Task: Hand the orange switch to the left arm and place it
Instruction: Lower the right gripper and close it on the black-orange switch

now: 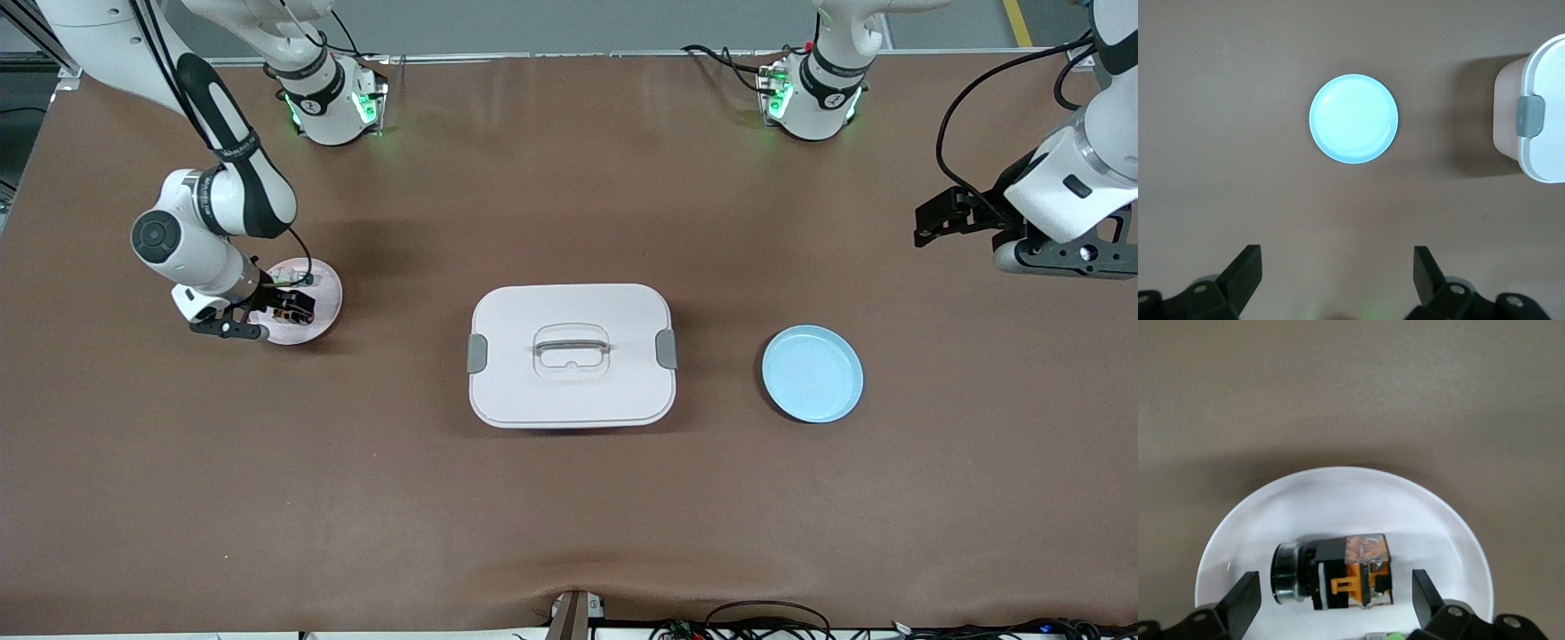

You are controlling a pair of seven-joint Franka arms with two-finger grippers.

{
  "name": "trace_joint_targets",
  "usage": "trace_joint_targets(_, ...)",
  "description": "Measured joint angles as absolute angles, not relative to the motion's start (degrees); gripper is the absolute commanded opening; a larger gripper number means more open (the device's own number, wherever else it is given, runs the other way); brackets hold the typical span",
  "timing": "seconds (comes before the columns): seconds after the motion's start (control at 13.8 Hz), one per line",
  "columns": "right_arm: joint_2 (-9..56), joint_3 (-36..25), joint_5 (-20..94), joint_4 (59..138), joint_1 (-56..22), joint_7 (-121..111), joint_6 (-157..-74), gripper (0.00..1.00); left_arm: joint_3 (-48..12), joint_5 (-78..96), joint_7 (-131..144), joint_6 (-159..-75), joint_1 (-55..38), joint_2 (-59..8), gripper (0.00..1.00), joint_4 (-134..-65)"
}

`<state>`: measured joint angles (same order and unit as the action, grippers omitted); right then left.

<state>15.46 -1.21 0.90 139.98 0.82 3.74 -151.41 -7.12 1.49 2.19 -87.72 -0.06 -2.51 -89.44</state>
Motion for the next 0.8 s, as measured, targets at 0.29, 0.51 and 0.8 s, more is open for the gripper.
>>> trace_joint_targets(0.29,16.80,-1.20,0.92,140.20,0.11,3.79,-153.12,1.00,-7.57,1.49,2.19,-87.73,-0.06,-2.51,1.00,-89.30)
trace_joint_targets(0.51,16.84,-1.25,0.92,140.10,0.12,3.79,-153.19,1.00,-8.57,0.84,2.19,-87.73,-0.23,-2.56,1.00,-89.30)
trace_joint_targets(0.8,16.83,-1.33,0.93,140.01,0.20,3.78,-153.46,0.12,-9.28,-1.33,2.28,-87.77,-1.18,-2.63,1.00,-89.22)
